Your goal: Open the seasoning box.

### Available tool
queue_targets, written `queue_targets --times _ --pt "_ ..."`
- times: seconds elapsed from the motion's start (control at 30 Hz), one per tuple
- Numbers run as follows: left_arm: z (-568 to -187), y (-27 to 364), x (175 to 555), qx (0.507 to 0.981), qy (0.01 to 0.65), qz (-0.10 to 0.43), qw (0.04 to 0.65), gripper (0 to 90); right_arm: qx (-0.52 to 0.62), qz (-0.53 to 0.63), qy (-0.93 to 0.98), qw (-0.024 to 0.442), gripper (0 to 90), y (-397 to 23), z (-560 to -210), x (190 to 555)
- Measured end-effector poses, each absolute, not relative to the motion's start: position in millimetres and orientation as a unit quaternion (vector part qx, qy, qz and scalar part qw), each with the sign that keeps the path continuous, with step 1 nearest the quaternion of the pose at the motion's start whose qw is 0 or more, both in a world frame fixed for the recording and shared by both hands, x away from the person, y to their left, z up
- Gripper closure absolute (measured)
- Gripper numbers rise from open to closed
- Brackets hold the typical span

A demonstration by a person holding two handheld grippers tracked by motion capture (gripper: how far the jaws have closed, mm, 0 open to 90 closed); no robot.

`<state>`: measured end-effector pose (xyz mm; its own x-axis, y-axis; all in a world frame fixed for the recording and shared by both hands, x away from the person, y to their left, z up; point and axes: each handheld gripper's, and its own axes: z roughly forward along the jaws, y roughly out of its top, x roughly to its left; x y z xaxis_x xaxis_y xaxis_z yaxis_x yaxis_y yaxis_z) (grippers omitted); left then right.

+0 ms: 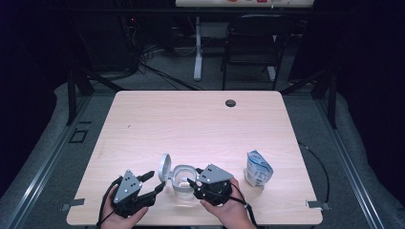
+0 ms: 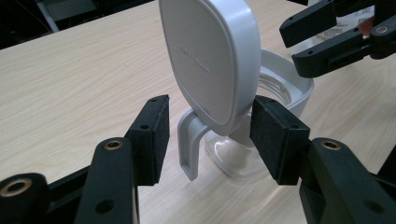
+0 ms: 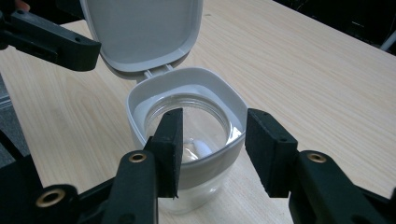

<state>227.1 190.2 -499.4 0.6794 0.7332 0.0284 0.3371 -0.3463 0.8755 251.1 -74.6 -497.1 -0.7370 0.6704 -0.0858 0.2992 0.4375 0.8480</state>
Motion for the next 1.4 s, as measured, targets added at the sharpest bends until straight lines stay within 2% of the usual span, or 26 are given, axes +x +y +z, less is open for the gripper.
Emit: queue_targets --times 0.43,1.1,1.4 --pt "-504 211 225 0.778 0.358 0.217 0.468 47.5 0.307 0.459 0.805 0.218 56.1 -98 -482 237" --pt "-521 223 230 0.772 0.383 0.218 0.458 48.3 0.354 0.464 0.783 0.215 54.0 -154 -495 213" --pt "-525 235 232 0.77 0.395 0.214 0.453 48.2 0.352 0.468 0.777 0.233 52.9 -169 -489 199"
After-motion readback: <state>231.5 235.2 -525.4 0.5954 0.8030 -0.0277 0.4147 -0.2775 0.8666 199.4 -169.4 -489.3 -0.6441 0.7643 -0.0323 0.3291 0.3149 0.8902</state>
